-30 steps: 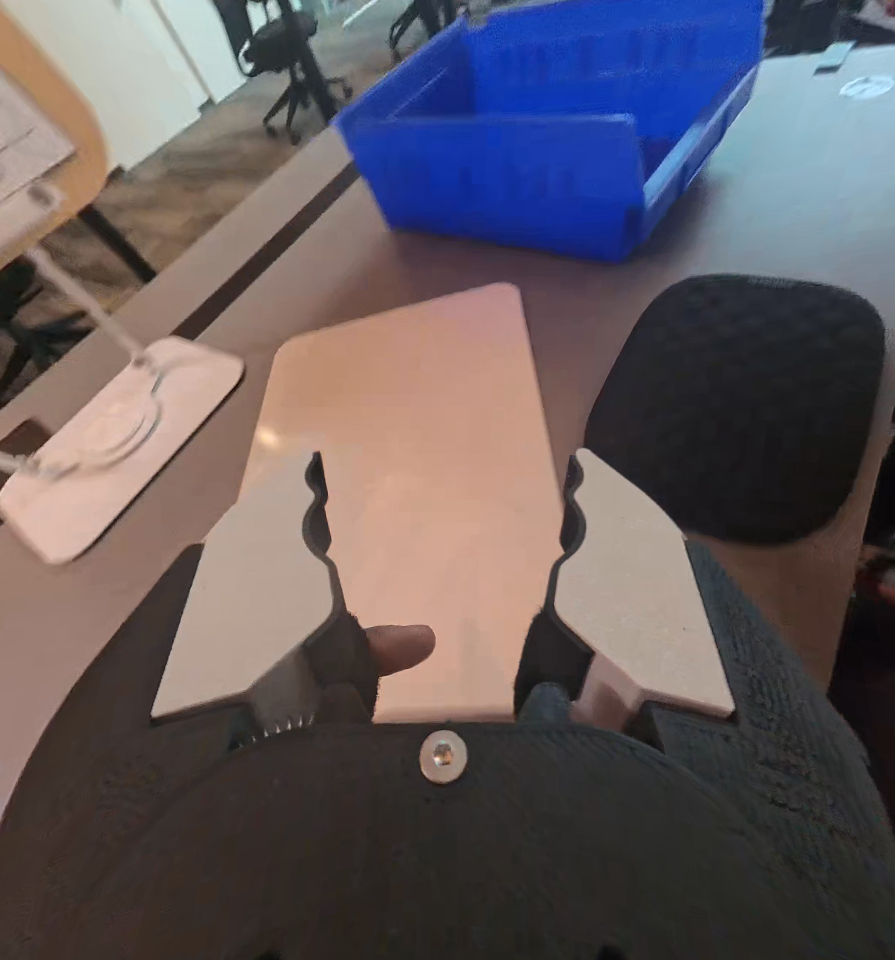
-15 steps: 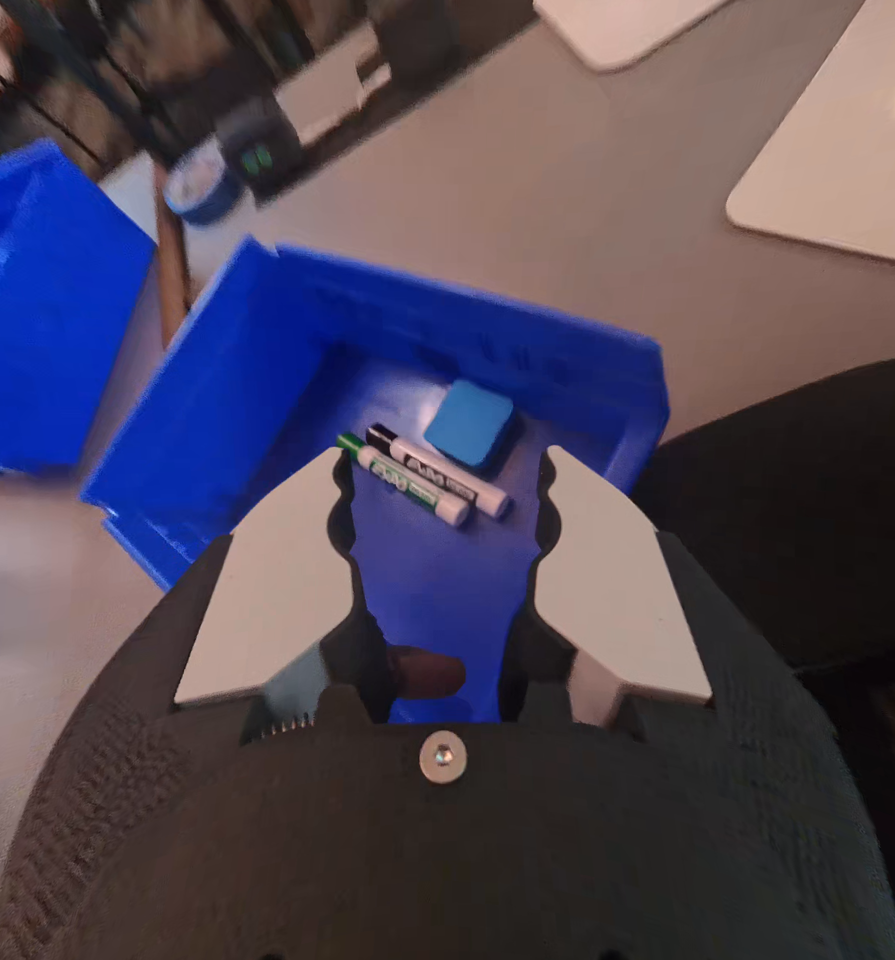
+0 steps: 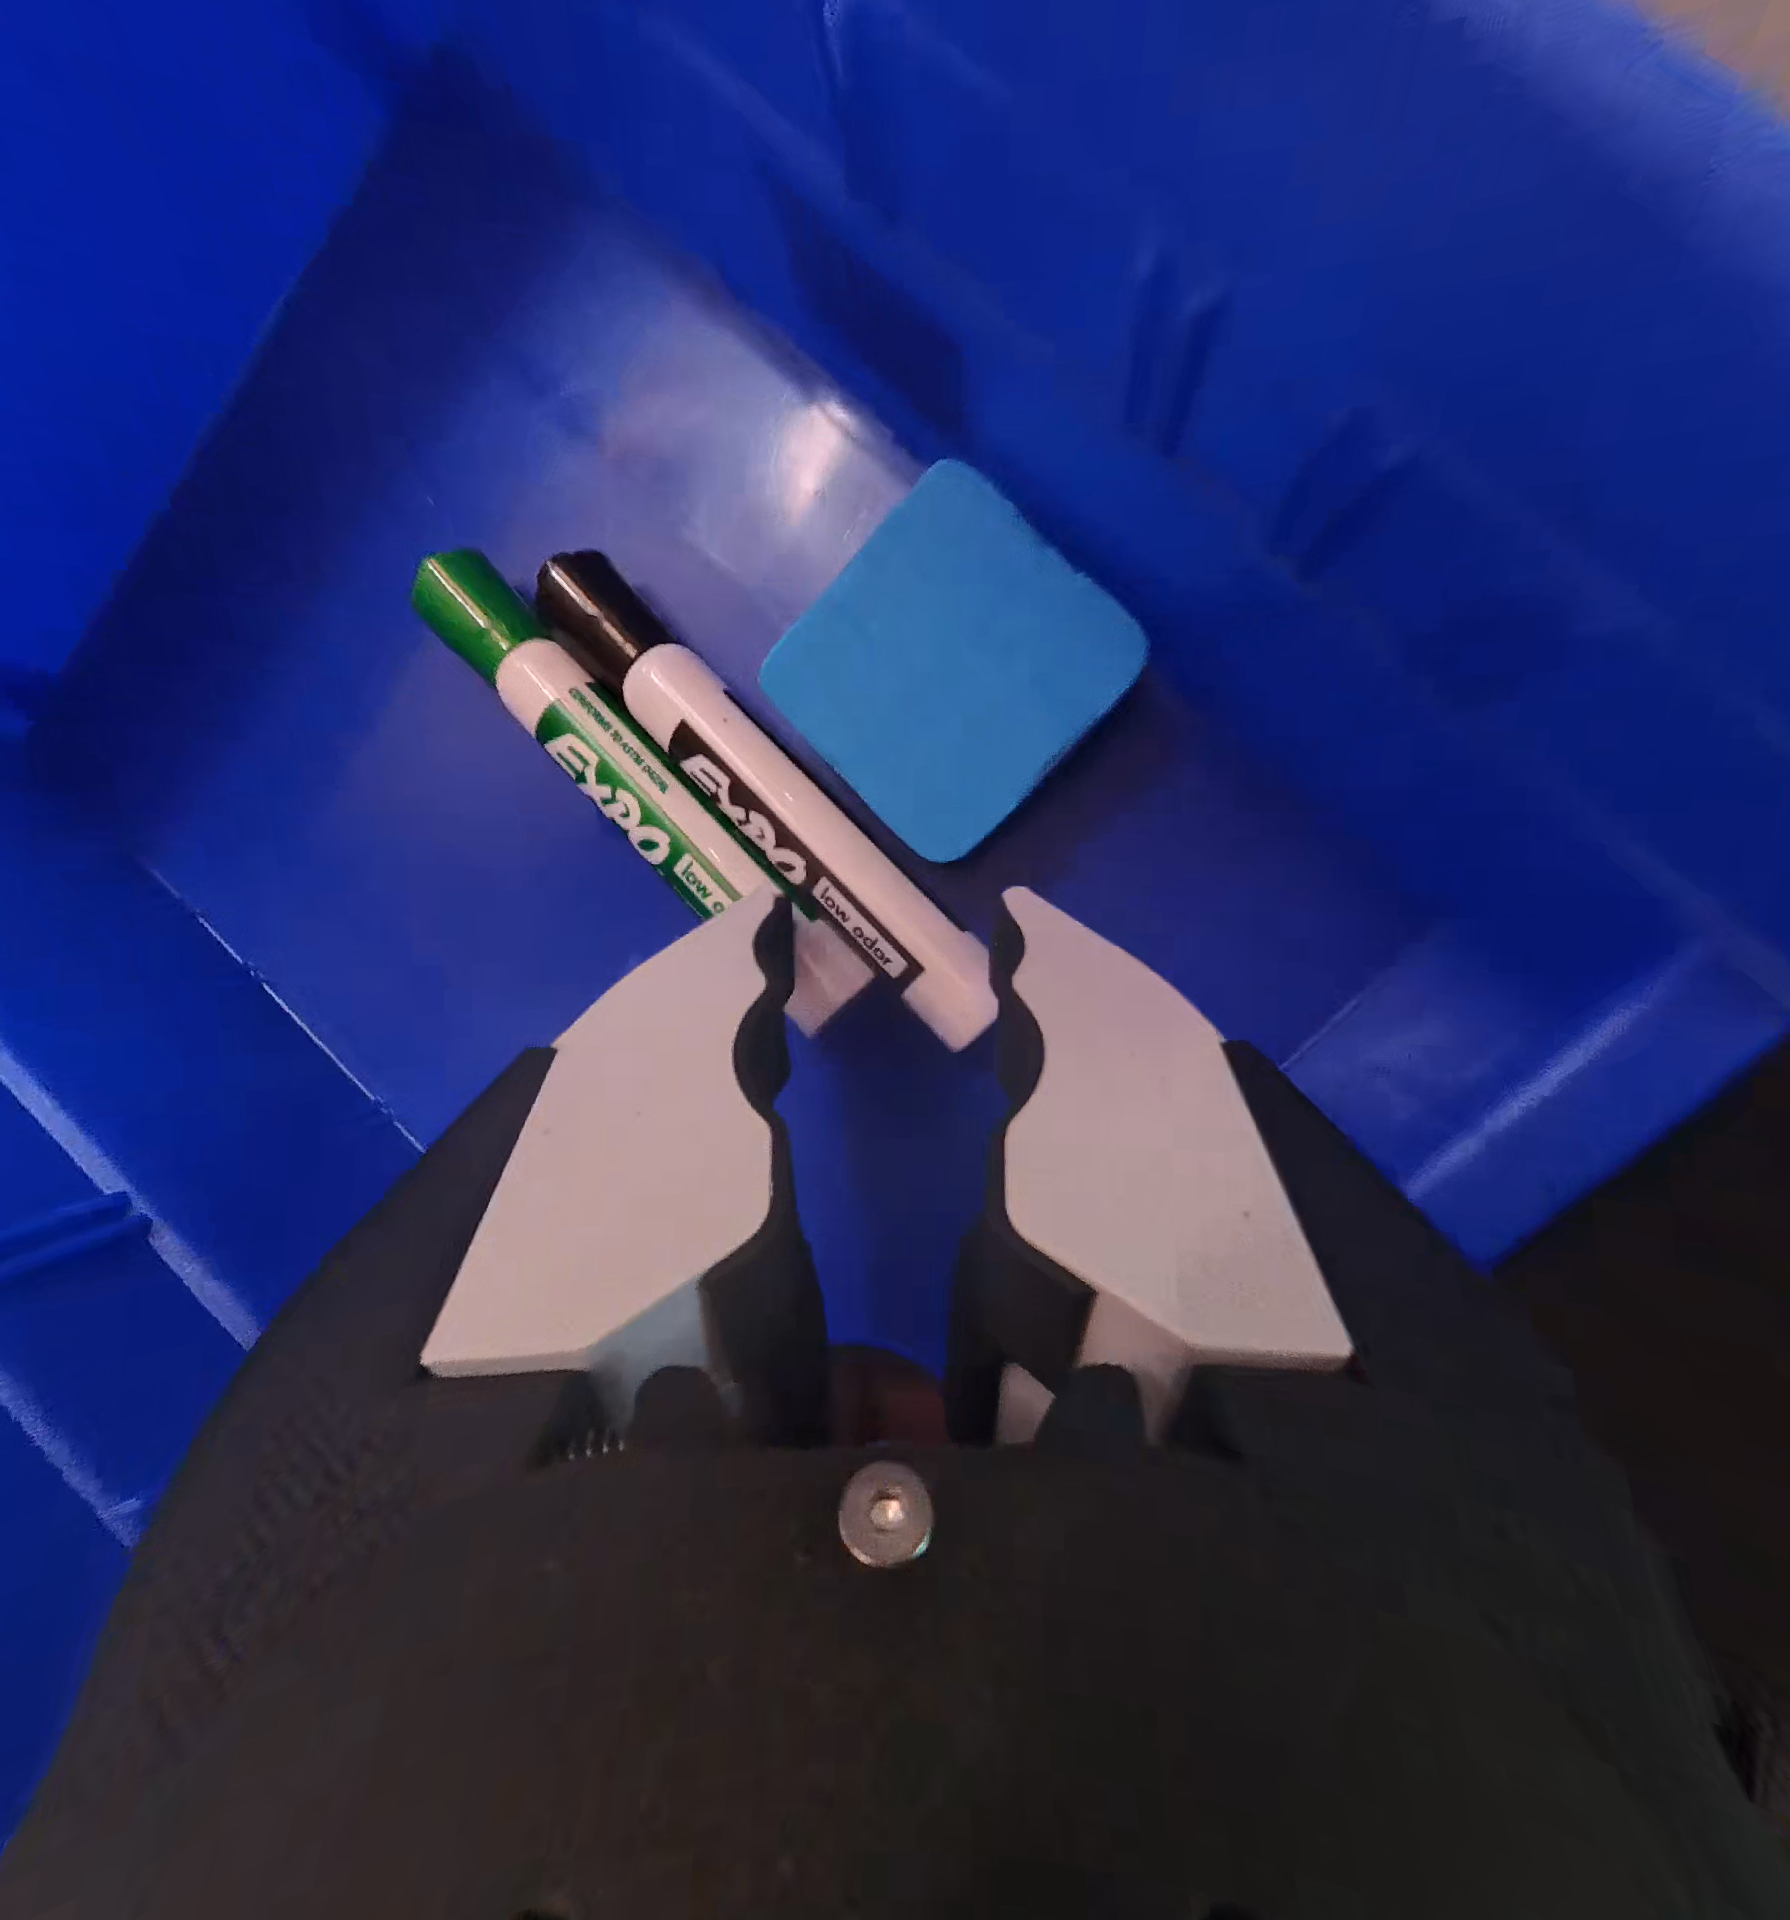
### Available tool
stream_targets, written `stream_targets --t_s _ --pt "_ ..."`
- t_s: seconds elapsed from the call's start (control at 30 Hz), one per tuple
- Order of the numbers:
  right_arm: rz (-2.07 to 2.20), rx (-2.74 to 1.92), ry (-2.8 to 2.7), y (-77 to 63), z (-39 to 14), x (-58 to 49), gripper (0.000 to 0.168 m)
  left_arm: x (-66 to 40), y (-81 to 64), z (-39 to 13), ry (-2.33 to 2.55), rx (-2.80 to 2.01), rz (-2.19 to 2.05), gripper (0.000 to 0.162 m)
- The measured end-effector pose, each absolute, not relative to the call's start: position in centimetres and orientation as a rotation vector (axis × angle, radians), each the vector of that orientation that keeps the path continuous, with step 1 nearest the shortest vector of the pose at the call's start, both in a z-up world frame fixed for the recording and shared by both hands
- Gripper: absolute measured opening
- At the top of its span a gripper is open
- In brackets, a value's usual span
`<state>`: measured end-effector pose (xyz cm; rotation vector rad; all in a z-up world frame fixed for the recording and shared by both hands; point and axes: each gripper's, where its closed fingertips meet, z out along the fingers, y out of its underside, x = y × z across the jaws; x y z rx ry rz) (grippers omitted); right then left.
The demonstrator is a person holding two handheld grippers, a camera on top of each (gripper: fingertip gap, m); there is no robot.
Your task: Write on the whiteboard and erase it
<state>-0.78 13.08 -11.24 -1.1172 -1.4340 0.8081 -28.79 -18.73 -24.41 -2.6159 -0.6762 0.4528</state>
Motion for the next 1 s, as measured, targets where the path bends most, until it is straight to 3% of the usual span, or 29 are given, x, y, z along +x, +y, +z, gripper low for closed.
stream_targets --t_s 0.27,0.33,0.57,0.87,0.97,1.0 --pt "0.782 -1.118 -1.42 13.8 -11.6 -0.7 0.079 -29.0 -19.4 -25.4 -0.681 -2.693 0.47 0.034" --pt "0.781 -1.116 -1.427 13.6 -11.7 -0.9 0.079 -29.2 -20.2 -25.2 -0.683 -2.719 0.504 0.039" --pt "0.793 -1.098 -1.426 13.4 -11.4 -0.9 0.077 -32.8 -22.1 -19.9 -0.717 -2.608 0.612 0.045" --pt "0.791 -1.085 -1.431 13.3 -11.8 -0.9 0.075 -38.4 -24.2 -23.2 -0.923 -2.9 0.575 0.052" --pt "0.771 -1.081 -1.426 13.7 -11.7 -0.6 0.074 -38.9 -25.0 -25.0 -1.009 -2.982 0.432 0.049" --pt "0.76 -1.08 -1.423 13.9 -11.7 -0.5 0.073 -39.2 -25.3 -25.2 -1.04 -2.992 0.423 0.033"
